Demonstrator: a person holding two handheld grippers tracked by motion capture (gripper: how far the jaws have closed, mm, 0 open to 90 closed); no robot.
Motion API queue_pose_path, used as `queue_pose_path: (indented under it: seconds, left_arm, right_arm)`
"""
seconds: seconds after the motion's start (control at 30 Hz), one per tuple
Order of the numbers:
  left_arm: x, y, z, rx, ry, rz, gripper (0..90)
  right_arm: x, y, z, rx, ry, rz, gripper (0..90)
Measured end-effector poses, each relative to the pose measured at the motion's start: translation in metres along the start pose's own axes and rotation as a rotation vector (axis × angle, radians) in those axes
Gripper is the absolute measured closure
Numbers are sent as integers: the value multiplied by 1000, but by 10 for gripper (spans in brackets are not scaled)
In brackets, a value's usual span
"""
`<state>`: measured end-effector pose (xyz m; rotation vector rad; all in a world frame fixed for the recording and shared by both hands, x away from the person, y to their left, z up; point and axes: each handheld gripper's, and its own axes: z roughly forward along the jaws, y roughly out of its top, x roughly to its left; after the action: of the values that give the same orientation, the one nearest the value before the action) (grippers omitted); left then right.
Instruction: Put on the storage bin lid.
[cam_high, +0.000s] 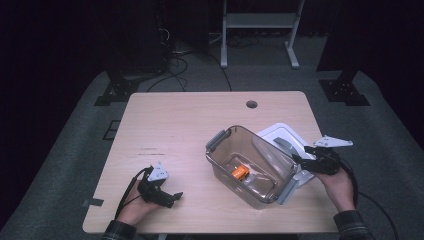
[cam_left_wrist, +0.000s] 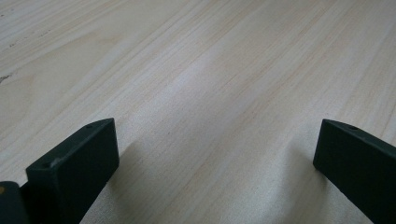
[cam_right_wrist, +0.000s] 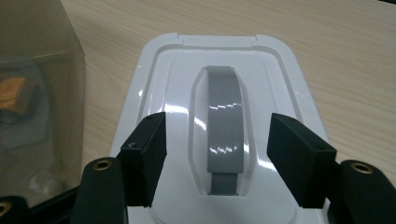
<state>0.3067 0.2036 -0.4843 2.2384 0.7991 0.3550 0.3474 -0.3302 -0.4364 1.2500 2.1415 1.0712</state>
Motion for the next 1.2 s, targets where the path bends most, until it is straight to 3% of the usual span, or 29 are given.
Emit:
queue_pose_path:
  seconds: [0.87,1.2]
  left_arm:
    - [0,0,0,1,0,0,0]
    - [0,0,0,2,0,-1,0]
  right_arm:
    - [-13,8,45,72,15,16,480]
    - [-13,4,52,97,20,5,602]
